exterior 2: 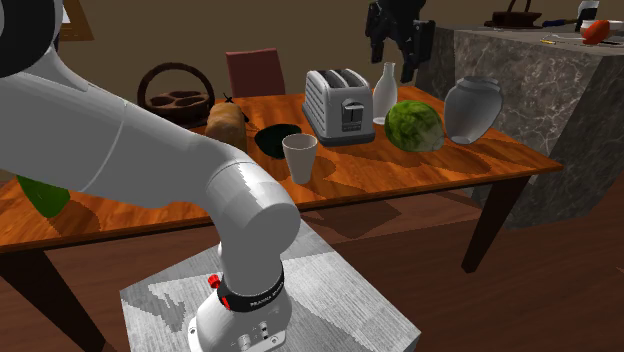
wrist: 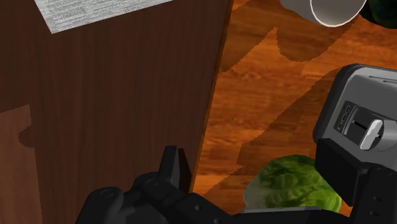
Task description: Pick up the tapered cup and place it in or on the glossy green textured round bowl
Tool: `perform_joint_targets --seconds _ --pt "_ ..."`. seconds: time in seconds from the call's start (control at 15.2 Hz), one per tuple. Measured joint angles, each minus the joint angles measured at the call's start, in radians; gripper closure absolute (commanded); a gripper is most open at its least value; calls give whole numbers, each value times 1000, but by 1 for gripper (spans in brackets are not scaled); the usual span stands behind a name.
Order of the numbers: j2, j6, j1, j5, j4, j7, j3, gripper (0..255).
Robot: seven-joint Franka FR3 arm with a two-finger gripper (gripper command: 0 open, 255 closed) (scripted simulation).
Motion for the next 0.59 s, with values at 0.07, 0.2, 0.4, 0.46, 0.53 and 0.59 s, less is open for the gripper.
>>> perform_joint_targets --seconds 0.07,0.2,0.4,0.46,0.53,0.59 --pt "0 0 0 0 0 0 0 0" --pt "-17 14 3 12 -31 30 27 0" --pt "-67 55 10 39 -123 92 85 0" --pt "-84 71 12 48 -157 110 102 0" --pt "-97 92 16 60 -191 132 124 0" --pt "-108 106 20 70 -216 151 143 0"
